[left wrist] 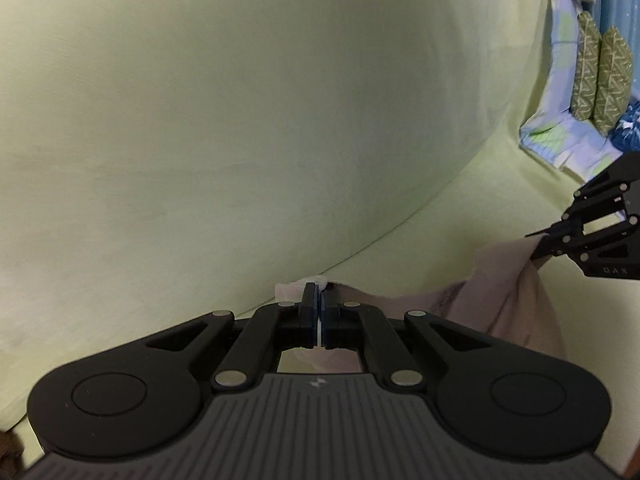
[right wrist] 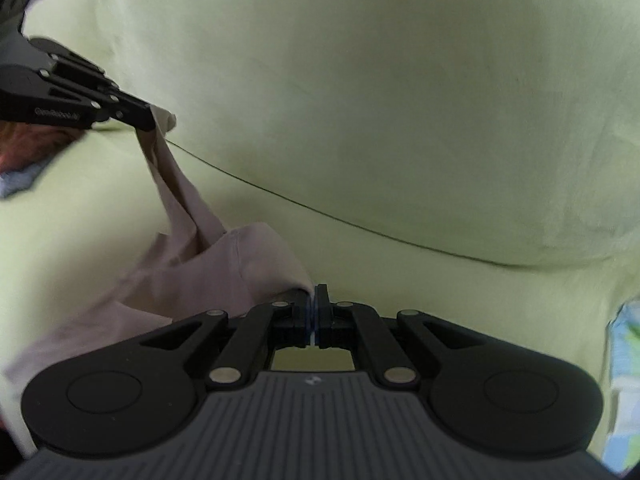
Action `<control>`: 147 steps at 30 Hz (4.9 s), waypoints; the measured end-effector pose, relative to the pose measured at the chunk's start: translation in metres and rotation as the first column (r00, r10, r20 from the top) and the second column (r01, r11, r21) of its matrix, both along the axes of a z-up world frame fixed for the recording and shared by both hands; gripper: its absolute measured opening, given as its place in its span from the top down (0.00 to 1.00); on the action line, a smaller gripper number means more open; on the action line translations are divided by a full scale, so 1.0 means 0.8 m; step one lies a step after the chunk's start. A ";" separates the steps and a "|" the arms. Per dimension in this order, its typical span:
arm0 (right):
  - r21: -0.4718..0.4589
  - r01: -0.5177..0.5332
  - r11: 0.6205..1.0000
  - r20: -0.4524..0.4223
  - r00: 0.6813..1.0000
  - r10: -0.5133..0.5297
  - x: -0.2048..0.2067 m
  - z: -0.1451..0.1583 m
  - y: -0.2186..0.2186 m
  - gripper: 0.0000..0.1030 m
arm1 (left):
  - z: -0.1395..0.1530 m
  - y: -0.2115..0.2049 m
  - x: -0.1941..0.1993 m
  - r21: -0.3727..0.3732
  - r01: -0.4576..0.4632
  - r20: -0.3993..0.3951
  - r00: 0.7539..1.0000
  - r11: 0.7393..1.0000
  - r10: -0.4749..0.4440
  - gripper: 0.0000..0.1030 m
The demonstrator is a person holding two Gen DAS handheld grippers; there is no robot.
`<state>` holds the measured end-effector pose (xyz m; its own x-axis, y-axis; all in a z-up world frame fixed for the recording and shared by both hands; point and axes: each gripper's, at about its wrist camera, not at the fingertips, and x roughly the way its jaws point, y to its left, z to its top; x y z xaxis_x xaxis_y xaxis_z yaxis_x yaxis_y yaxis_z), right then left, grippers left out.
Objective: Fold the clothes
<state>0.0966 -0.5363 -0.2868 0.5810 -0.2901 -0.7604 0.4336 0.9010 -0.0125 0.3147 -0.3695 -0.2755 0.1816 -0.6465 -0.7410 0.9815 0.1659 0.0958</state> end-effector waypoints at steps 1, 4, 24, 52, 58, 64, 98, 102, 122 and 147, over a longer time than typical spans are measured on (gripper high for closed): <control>-0.005 0.006 1.000 -0.007 1.000 -0.006 0.003 -0.010 -0.009 1.00 | -0.013 -0.006 0.001 -0.003 0.001 -0.001 1.000 1.000 -0.001 1.00; -0.033 0.000 0.999 -0.042 0.999 -0.001 0.013 -0.047 -0.027 0.98 | -0.043 -0.016 0.002 -0.007 0.011 0.006 1.000 1.000 -0.011 0.99; -0.203 0.383 0.901 0.189 0.918 -0.348 -0.085 -0.096 0.091 0.68 | -0.161 0.197 0.024 -0.198 -0.025 -0.147 0.989 0.980 -0.004 0.57; -0.246 0.260 0.934 0.046 0.965 -0.256 -0.159 -0.138 0.449 0.45 | -0.166 0.388 -0.100 -0.014 0.060 -0.262 0.963 0.998 -0.062 0.90; -0.068 0.381 0.922 0.155 0.917 -0.367 -0.192 -0.153 0.426 0.45 | -0.169 0.389 -0.098 -0.005 0.050 -0.280 0.959 0.999 -0.050 0.92; 0.294 0.462 0.837 0.309 0.783 -0.541 -0.250 -0.171 0.390 0.56 | -0.170 0.385 -0.100 0.009 0.072 -0.267 0.961 0.997 -0.067 0.92; 0.397 0.513 0.761 0.276 0.724 -0.632 -0.315 -0.189 0.339 0.99 | -0.081 -0.076 -0.162 0.073 0.668 -0.191 0.739 0.741 -0.647 0.52; 0.373 0.493 0.786 0.271 0.752 -0.601 -0.307 -0.195 0.341 0.99 | -0.103 -0.109 -0.159 0.179 0.667 -0.291 0.738 0.723 -0.609 0.52; 0.334 0.479 0.812 0.292 0.766 -0.573 -0.309 -0.193 0.347 0.99 | -0.139 -0.115 -0.152 0.277 0.773 -0.397 0.633 0.571 -0.665 0.48; 0.448 0.475 0.758 0.318 0.707 -0.632 -0.323 -0.206 0.344 1.00 | -0.142 -0.174 -0.191 0.020 0.824 -0.599 0.463 0.566 -0.653 0.50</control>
